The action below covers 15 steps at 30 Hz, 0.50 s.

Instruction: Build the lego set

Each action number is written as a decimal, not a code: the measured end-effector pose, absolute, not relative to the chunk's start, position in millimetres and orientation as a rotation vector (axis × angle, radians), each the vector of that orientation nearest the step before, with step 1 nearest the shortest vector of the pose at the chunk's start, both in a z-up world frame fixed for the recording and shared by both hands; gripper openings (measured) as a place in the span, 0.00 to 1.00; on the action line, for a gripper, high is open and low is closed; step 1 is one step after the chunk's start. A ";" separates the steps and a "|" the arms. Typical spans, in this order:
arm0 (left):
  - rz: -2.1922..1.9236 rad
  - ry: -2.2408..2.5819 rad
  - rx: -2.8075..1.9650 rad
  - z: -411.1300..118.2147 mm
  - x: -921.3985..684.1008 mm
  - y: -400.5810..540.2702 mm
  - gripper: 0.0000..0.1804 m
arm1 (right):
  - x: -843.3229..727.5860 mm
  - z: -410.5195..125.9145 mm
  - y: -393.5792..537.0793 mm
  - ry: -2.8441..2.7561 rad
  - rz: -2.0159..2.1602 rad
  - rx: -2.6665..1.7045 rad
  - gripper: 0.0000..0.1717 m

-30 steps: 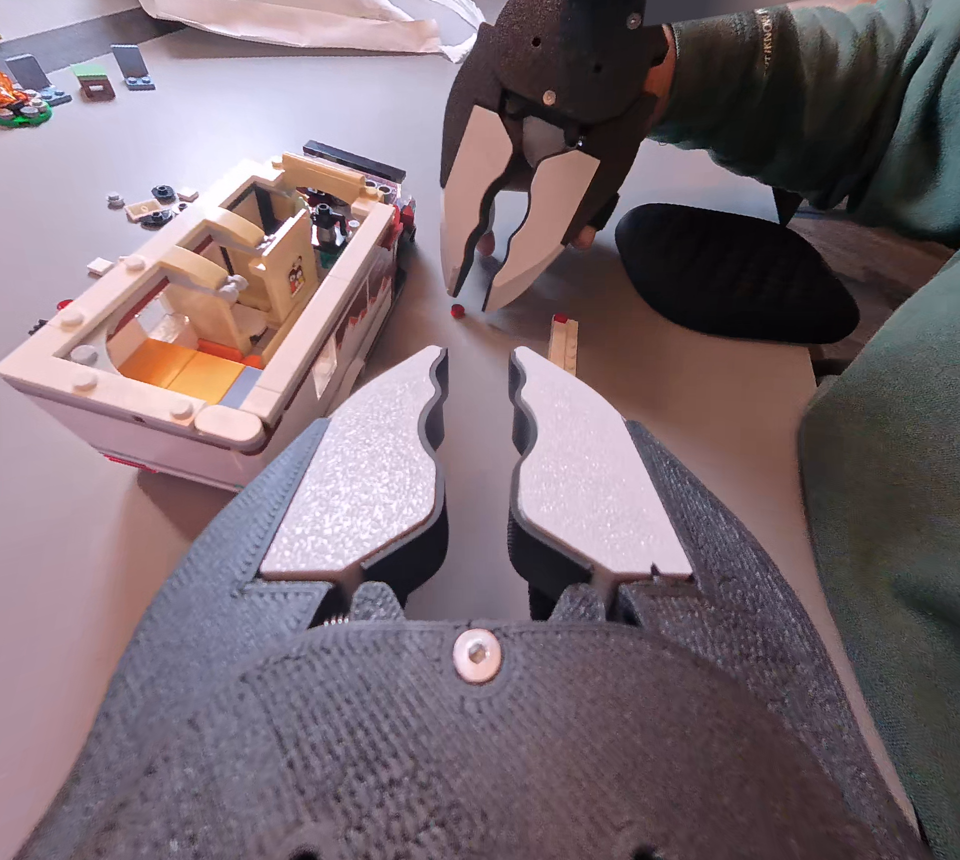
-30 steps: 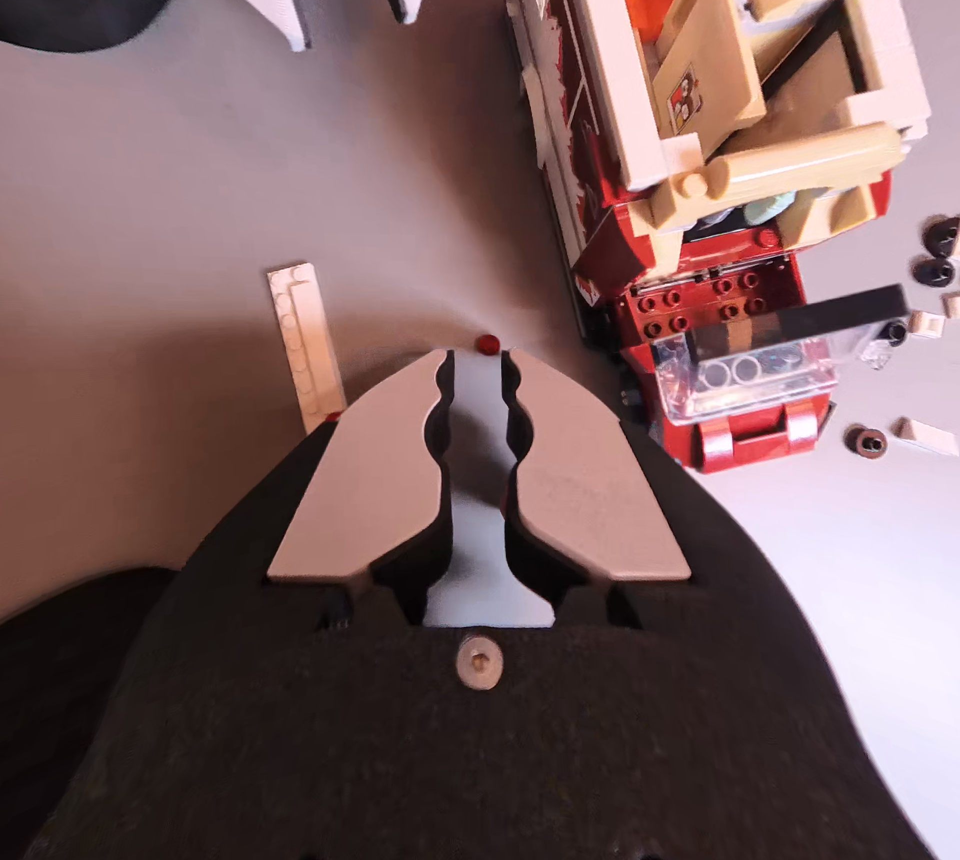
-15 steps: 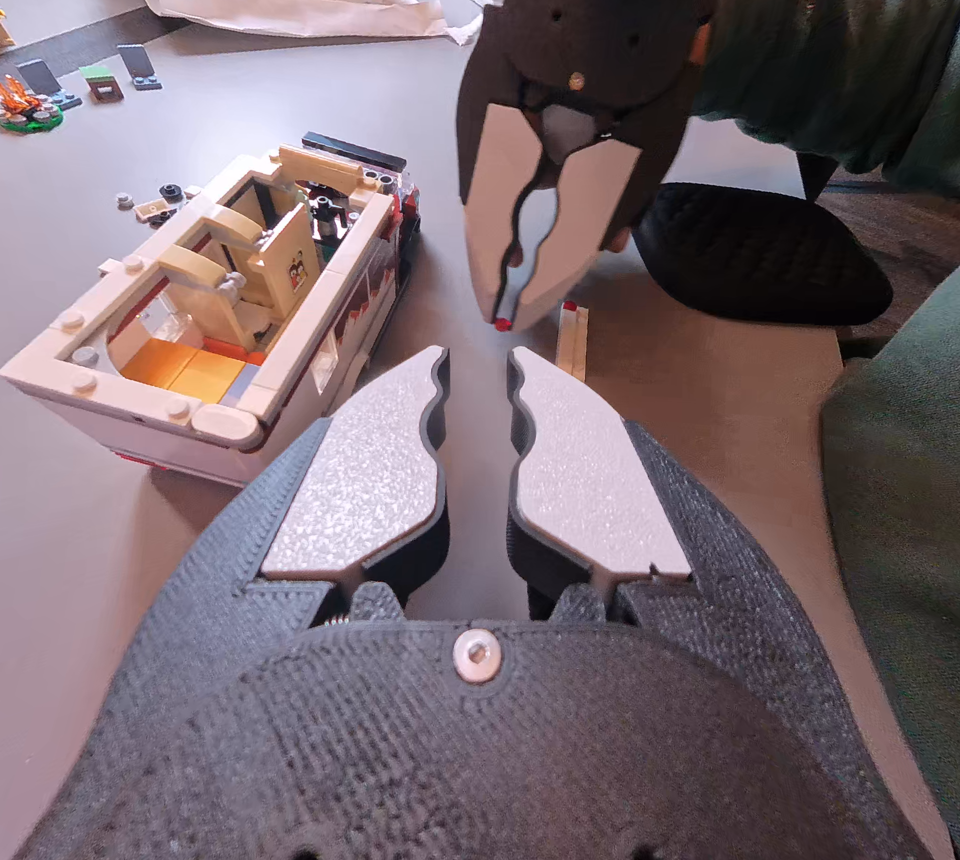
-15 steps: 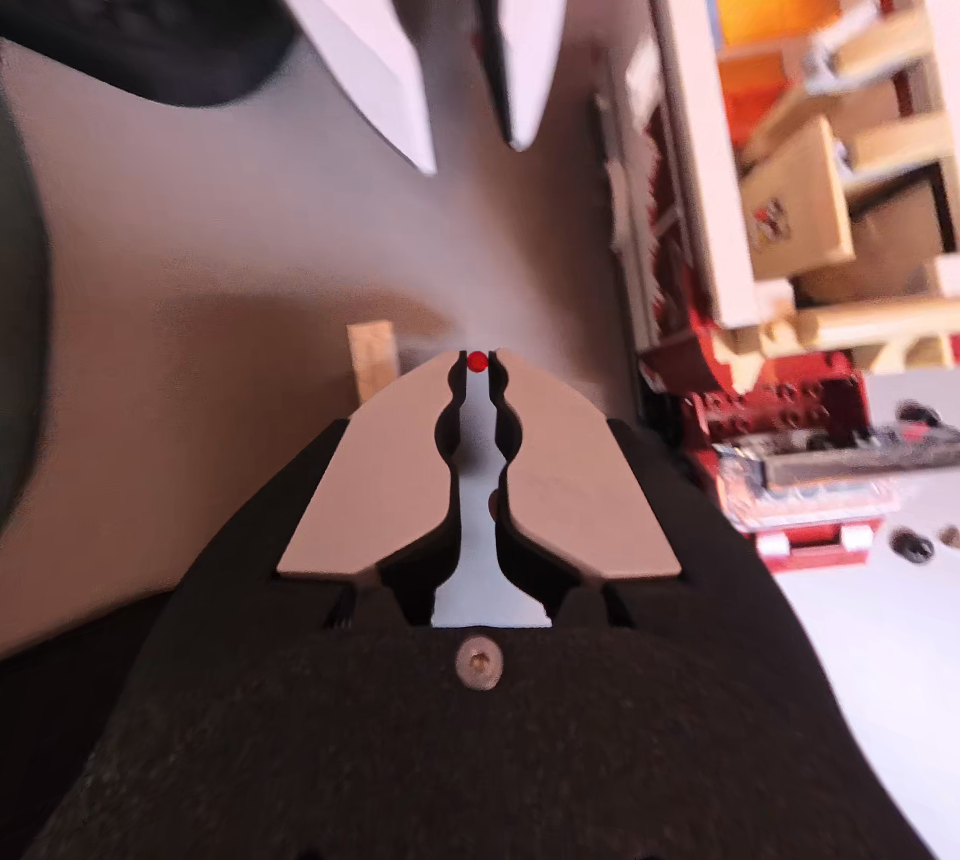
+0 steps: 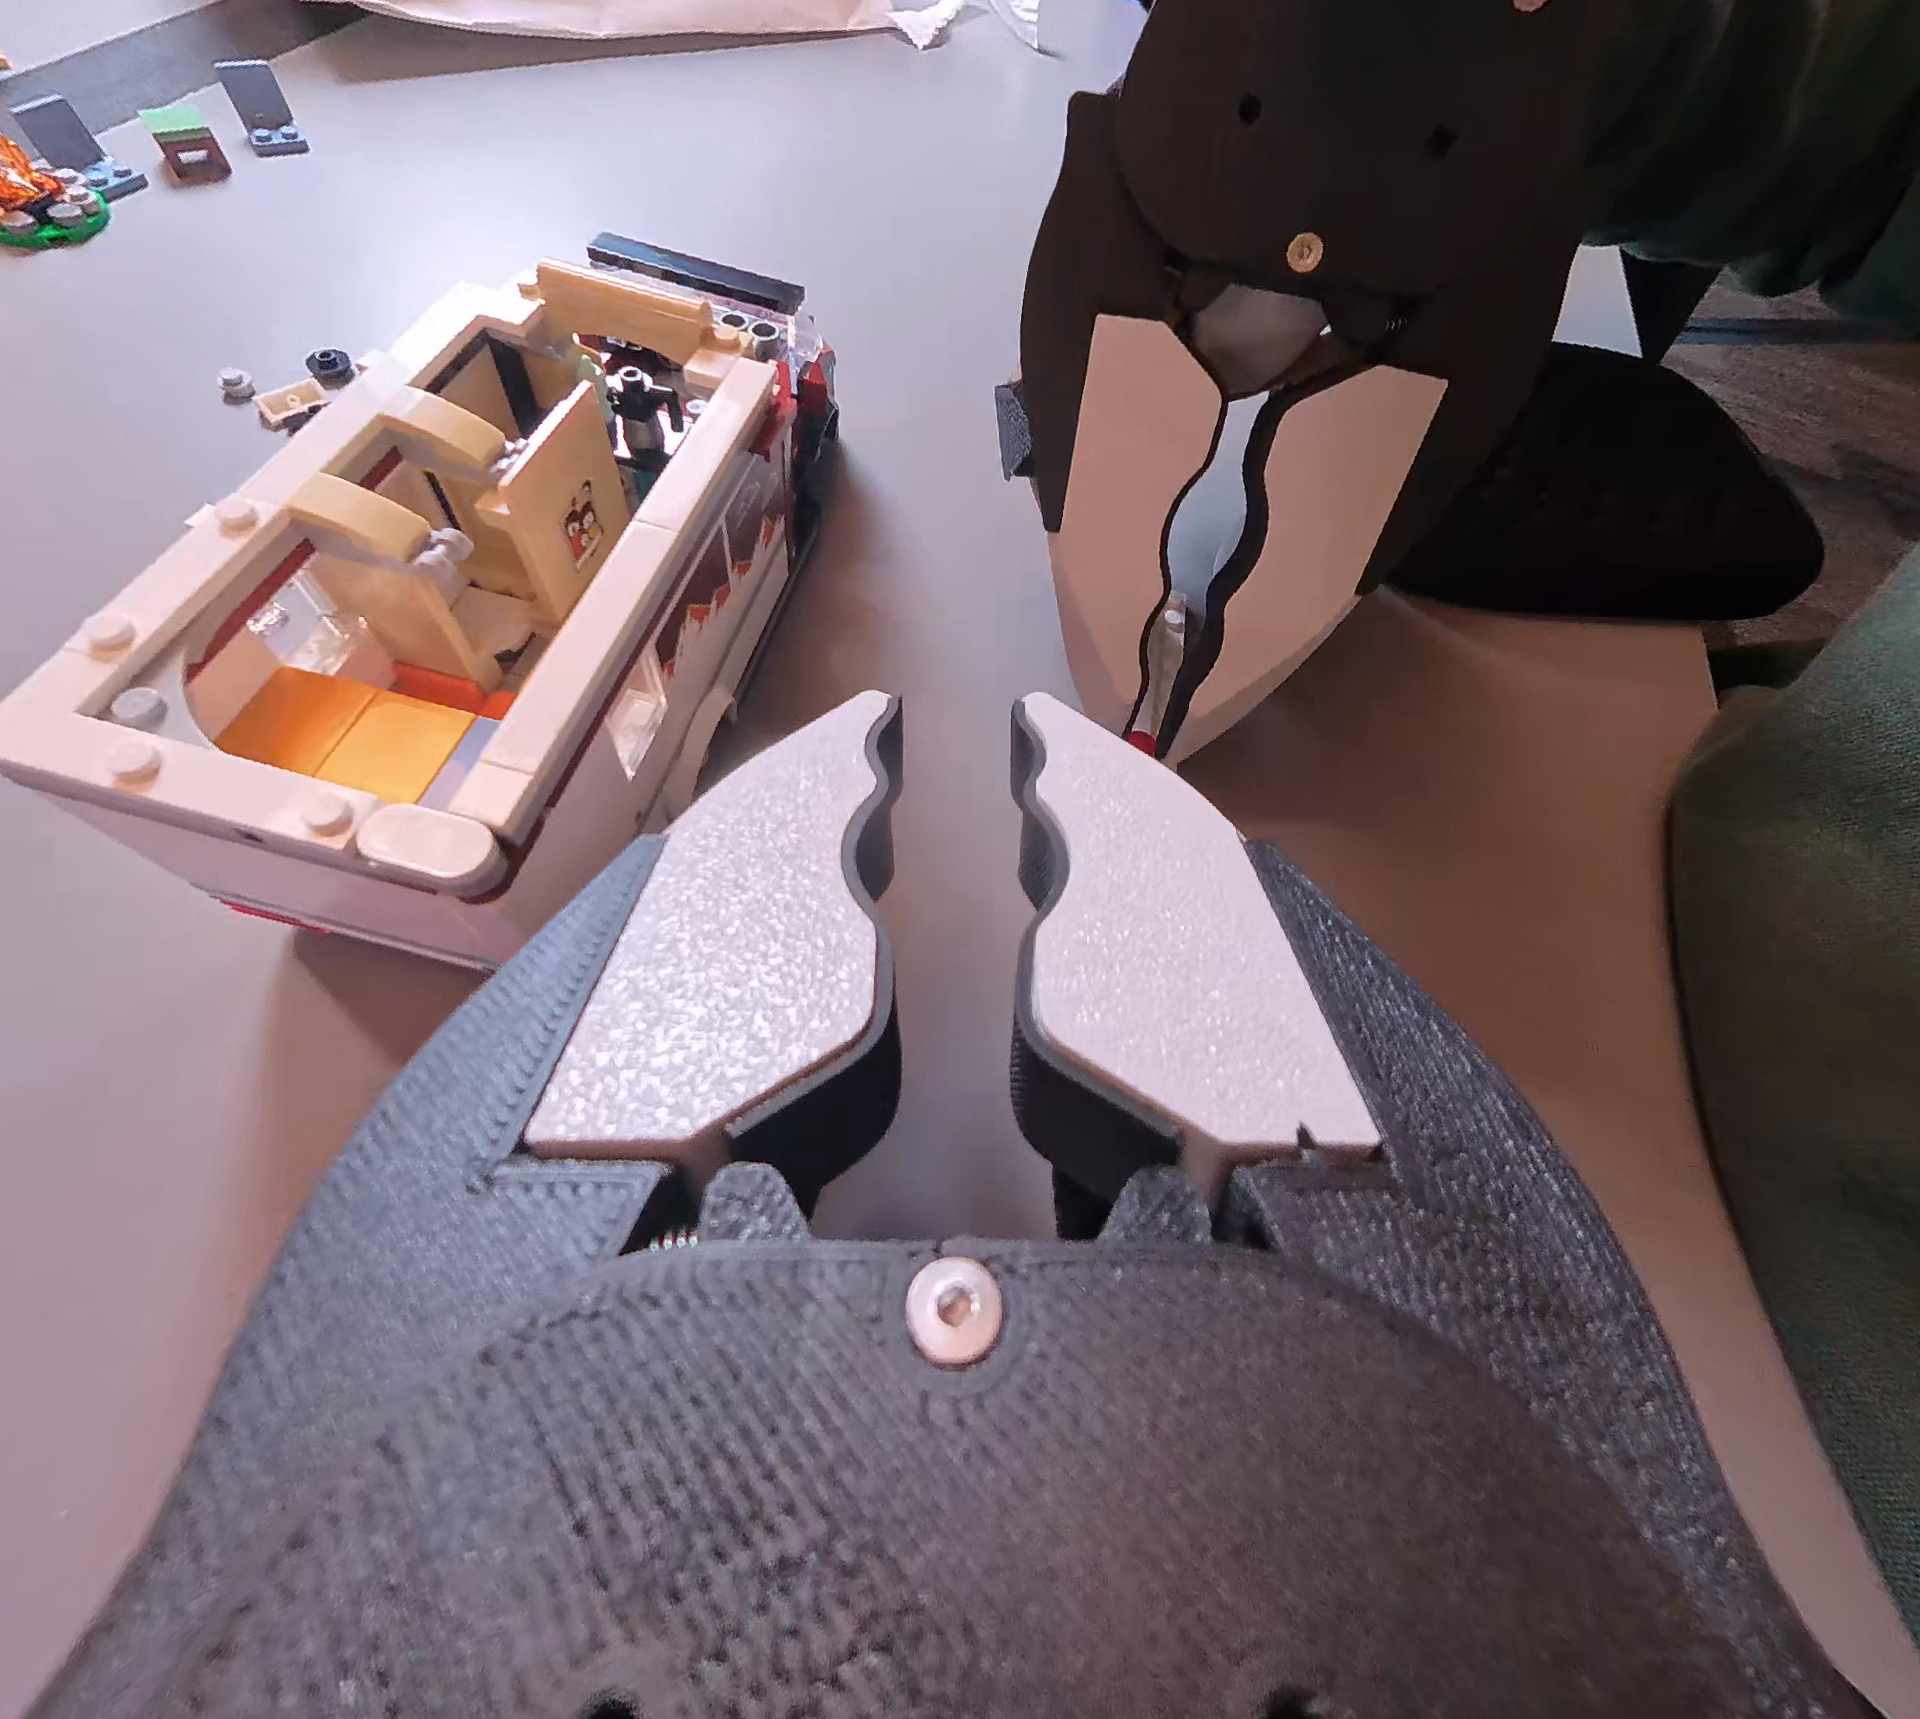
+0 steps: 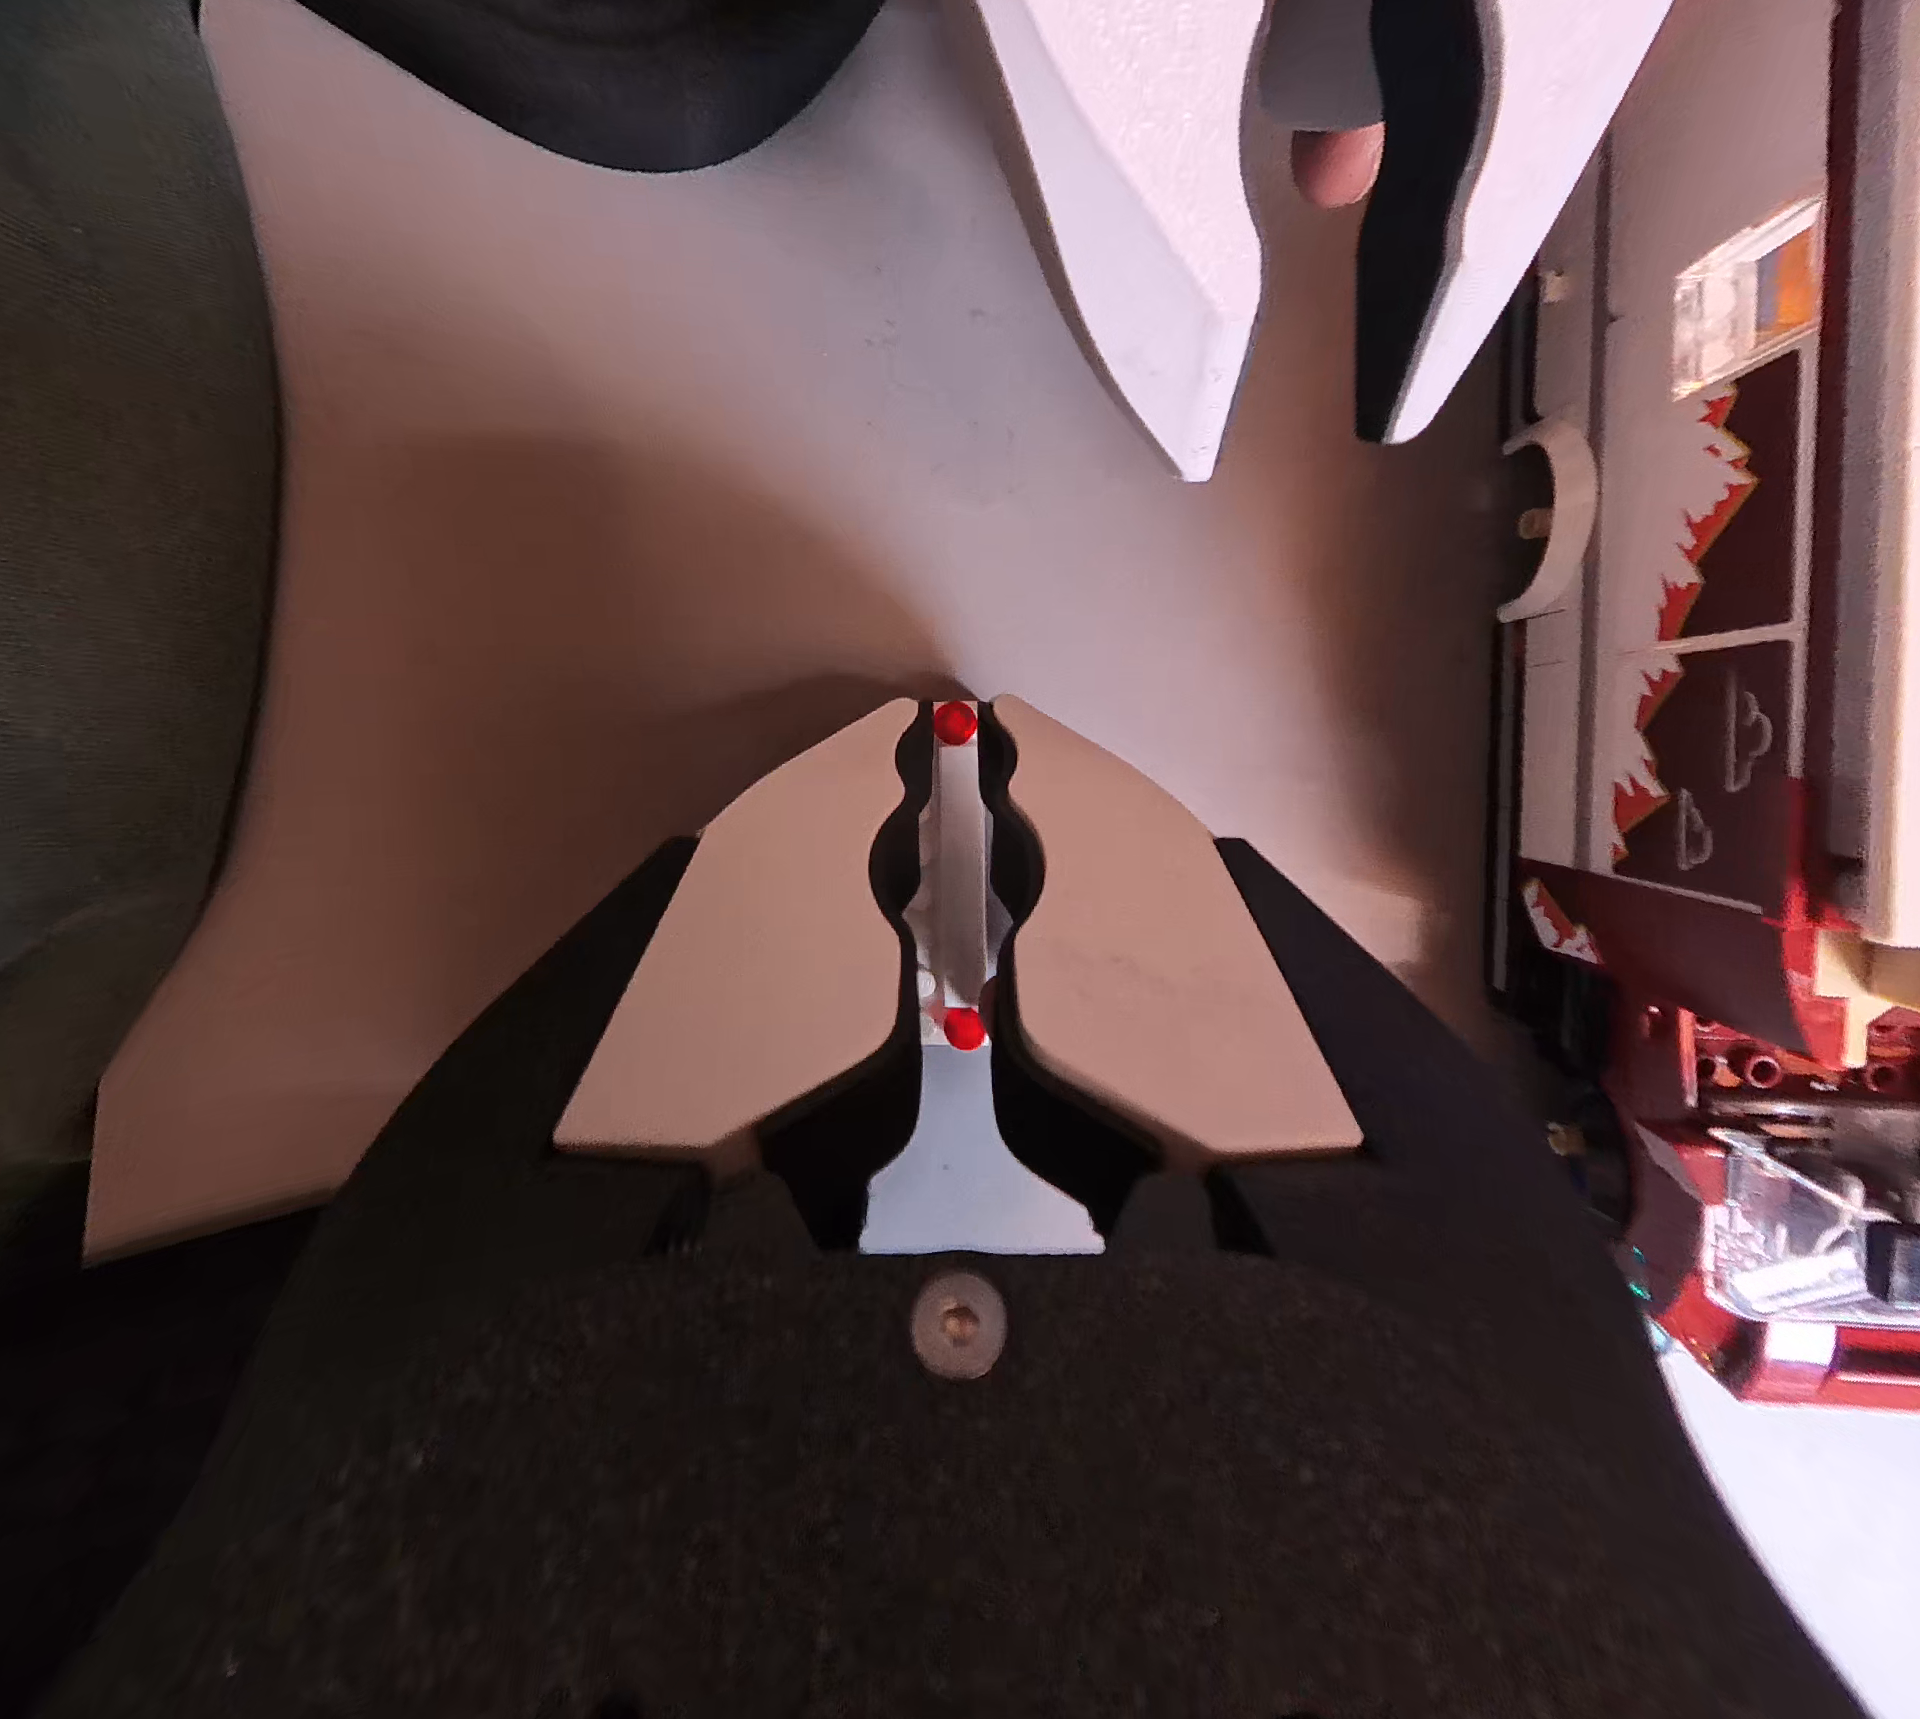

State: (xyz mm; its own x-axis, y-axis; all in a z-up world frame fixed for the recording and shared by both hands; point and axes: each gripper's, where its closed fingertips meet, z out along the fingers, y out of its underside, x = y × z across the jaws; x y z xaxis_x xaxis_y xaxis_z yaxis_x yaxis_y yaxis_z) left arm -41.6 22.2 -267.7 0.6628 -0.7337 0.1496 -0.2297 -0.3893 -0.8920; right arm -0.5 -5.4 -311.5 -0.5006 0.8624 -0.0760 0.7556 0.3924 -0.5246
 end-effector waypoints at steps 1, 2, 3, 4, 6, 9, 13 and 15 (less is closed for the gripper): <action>-0.675 0.754 -1.938 -268.0 -41.3 22.1 0.11 | -0.4 -312.0 -5.4 -2.443 0.751 -1.441 0.04; -0.675 0.756 -1.939 -268.4 -41.1 22.0 0.11 | -0.5 -312.0 -5.5 -2.441 0.754 -1.442 0.04; -0.675 0.757 -1.941 -269.0 -41.0 21.9 0.11 | -0.5 -312.0 -5.3 -2.442 0.755 -1.444 0.04; -0.674 0.759 -1.943 -269.5 -41.0 21.8 0.11 | -0.3 -312.0 -5.1 -2.443 0.755 -1.445 0.04; -0.677 0.760 -1.944 -269.7 -40.7 21.5 0.11 | -0.4 -312.0 -4.7 -2.445 0.754 -1.442 0.05; -0.677 0.761 -1.947 -270.6 -40.7 21.6 0.11 | -0.8 -312.0 -4.5 -2.444 0.756 -1.440 0.05; -0.679 0.764 -1.950 -271.6 -40.4 21.3 0.11 | -1.1 -312.1 -4.4 -2.441 0.760 -1.442 0.05; -0.680 0.765 -1.951 -271.7 -40.4 21.2 0.11 | -1.3 -312.1 -4.1 -2.439 0.759 -1.442 0.06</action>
State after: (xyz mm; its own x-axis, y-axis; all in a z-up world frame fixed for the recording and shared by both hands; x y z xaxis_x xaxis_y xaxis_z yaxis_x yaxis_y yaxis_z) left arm -40.4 21.2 -271.7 0.6568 -0.7380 0.1550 -0.2401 -0.3995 -0.8847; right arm -1.3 -4.1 -312.1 -0.5003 0.8622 -0.0797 0.7552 0.3895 -0.5272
